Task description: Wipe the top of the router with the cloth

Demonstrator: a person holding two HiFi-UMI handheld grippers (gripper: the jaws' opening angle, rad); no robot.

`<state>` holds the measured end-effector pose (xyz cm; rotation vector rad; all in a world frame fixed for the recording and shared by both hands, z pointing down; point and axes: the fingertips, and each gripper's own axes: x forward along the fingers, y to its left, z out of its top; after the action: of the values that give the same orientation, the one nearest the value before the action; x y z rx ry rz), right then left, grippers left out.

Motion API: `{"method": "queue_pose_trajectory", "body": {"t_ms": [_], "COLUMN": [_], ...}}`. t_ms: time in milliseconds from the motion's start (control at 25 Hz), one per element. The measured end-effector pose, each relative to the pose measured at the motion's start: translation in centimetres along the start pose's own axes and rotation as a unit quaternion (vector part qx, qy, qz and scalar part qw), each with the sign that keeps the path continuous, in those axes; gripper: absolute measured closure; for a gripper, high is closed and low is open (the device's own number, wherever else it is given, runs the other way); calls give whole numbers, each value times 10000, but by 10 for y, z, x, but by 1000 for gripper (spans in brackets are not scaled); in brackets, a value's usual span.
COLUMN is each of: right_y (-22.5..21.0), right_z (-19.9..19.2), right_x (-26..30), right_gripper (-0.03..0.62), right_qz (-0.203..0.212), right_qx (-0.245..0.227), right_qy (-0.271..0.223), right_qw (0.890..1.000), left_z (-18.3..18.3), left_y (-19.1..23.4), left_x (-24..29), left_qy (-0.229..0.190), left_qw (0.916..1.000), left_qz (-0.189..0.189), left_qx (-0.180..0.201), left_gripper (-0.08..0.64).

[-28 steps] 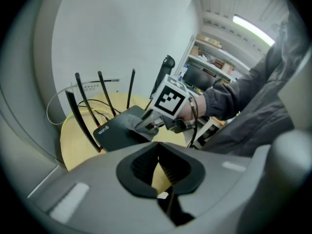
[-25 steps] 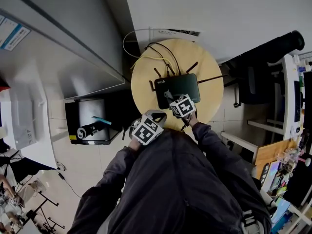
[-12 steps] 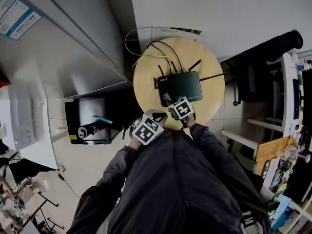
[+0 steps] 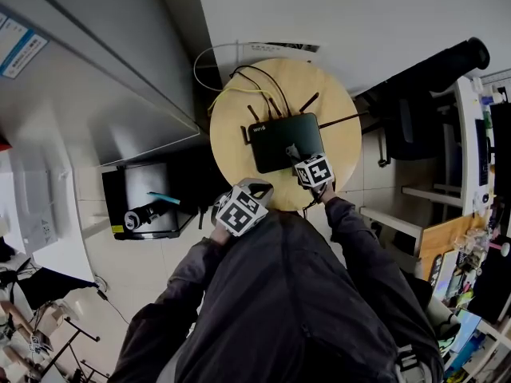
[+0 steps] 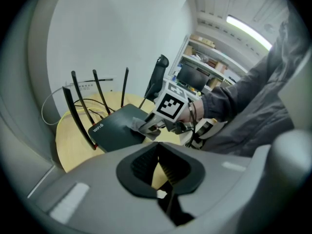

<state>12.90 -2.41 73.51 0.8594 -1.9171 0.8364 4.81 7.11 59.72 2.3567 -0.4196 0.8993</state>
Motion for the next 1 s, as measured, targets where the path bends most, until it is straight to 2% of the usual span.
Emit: {"method": "queue_pose_trajectory", "body": {"t_ms": [320,560,840,920,1000], "right_y": [-68,-99,-98,-89,-67], "right_z": [-24,-35,-34,-28,-13], "right_x": [-26,-39,-38,-40,-47], "right_gripper": [561,561,561,561,561], "right_qz": [-364,-497,-658,-535,-281], "right_qx": [503,730,432,476,311], "right_qy": [-28,-98,-71,-166,-388], "right_qw": [9981,9960,9969,9973,9984], "left_z": [6,7,10,11,11], "left_y": [-4,-8,-11,-11,-11], "left_x": [6,13,17,19,21], "left_qy": [43,76,116,113,118], "left_qw": [10000,9999,9999,9998,9998], "left_qz": [54,93,123,137,149], "left_qx": [37,8,24,52,78], "left_gripper": [560,560,560,560,560]}}
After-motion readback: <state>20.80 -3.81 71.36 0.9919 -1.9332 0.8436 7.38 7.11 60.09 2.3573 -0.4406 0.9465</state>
